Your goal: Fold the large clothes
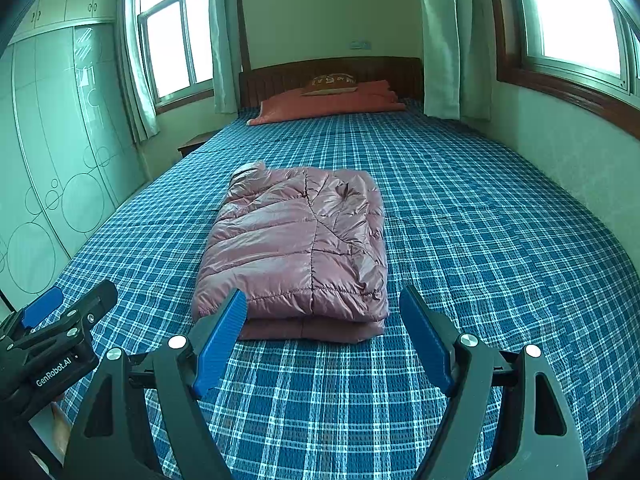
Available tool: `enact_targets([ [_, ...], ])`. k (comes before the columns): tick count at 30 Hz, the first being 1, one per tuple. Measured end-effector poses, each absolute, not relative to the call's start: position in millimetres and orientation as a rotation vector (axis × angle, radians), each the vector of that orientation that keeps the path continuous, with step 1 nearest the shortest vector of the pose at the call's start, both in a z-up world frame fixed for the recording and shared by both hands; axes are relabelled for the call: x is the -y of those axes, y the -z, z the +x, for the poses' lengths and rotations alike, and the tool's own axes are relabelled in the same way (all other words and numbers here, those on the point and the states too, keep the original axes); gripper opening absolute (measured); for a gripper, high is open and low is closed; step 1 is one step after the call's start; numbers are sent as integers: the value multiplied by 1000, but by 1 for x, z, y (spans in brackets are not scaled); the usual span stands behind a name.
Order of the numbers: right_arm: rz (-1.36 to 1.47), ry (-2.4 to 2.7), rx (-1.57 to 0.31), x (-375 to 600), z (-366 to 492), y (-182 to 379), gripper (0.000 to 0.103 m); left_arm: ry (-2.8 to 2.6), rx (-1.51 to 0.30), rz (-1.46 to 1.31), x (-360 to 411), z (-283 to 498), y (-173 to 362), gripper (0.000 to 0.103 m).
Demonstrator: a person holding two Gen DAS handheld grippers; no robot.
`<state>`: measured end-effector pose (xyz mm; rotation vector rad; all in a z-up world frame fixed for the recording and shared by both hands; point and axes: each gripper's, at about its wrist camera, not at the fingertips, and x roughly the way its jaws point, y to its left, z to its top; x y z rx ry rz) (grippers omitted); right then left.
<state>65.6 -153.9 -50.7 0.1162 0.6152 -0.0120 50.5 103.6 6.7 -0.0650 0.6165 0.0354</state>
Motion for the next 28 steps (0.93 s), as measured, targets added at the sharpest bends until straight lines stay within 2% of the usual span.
enact_targets([
  [21, 125, 0, -633, 158, 73, 65, 77, -13, -641, -83, -99, 61, 3, 101],
  [28, 157, 18, -657, 176, 87, 81, 77, -33, -707, -121, -115, 87, 27, 101],
])
